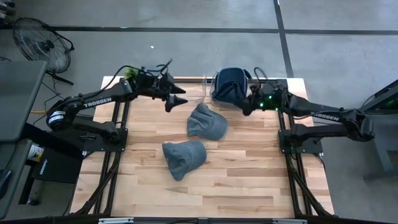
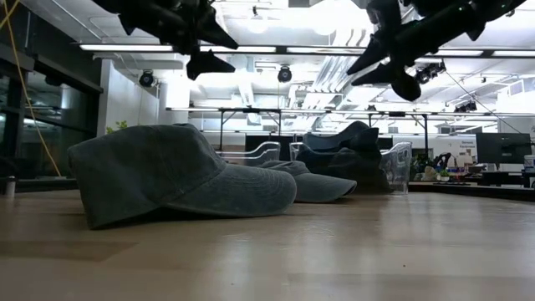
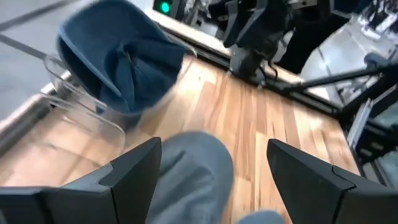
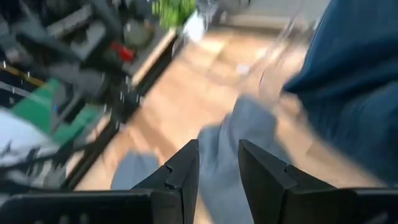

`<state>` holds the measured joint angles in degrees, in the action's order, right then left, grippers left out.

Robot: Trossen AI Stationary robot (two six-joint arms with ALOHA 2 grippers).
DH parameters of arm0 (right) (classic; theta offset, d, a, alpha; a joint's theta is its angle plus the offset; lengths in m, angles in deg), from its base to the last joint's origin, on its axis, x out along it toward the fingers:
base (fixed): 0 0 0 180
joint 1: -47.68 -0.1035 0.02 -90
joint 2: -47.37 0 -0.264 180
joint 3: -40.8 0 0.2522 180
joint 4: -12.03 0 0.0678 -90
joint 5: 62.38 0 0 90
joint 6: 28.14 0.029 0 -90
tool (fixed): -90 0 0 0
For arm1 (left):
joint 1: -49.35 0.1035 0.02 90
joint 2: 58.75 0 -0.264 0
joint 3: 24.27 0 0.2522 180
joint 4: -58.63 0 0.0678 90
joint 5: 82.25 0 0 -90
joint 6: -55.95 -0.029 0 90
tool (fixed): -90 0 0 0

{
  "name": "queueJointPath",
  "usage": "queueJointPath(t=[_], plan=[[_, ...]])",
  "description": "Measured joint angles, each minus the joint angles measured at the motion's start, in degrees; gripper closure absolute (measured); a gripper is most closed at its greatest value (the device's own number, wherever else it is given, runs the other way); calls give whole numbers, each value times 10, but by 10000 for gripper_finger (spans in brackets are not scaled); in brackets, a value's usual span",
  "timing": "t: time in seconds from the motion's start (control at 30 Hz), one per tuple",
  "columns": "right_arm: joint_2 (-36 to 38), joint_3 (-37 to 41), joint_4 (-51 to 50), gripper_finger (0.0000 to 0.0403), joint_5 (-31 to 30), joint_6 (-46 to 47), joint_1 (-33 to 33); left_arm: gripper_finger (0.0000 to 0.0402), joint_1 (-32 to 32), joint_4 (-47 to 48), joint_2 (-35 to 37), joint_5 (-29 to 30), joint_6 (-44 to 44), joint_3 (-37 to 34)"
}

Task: Pick & Place hat
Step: Put the top gray cap into the left transparent bin

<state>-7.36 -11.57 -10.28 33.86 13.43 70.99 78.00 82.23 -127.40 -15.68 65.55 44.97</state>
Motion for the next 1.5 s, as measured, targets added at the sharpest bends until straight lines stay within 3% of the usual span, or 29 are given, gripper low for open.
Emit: queueJointPath(t=[0.13,0.37,0.5,0.67,0.9,1.13,1.5], plan=[[-1,0,-48,298,-11,-31,-55,112,-35,20,-18,32,7,0],[-12,1,-172,297,-57,-269,-150,112,-93,15,-46,111,80,0],[-35,1,-202,297,-88,-339,-186,112,-122,7,-63,131,131,0],[-78,1,-179,297,-109,-197,-196,112,-159,10,-87,187,168,0],[-138,1,-138,297,-70,30,-210,112,-192,24,-107,229,172,0],[-169,1,-102,274,-164,213,-257,112,-193,38,-112,230,117,0],[-229,1,-43,180,-263,437,-308,112,-193,37,-114,217,24,0]])
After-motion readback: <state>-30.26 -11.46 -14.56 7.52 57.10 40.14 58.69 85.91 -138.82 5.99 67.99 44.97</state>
